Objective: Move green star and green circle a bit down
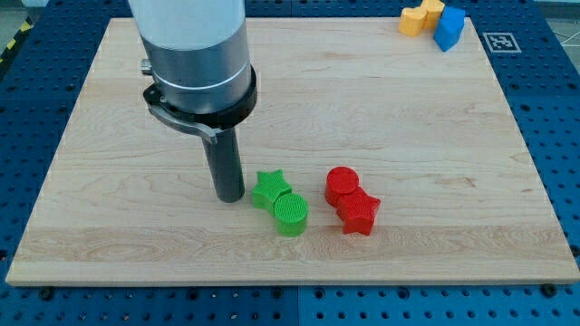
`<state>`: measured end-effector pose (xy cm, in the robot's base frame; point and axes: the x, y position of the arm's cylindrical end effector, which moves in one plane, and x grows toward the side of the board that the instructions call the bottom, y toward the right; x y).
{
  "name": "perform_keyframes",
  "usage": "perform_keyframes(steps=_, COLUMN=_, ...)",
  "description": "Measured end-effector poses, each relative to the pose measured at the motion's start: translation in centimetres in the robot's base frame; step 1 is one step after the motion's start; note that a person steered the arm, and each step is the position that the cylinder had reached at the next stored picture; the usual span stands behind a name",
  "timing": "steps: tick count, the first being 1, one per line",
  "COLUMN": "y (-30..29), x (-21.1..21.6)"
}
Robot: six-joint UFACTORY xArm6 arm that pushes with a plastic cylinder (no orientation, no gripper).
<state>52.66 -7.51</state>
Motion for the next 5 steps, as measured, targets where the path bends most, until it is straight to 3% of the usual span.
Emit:
perform_keyframes(steps=3, y=5.2, x=-0.7)
perform_keyframes(steps=5, y=4.1, x=0.4)
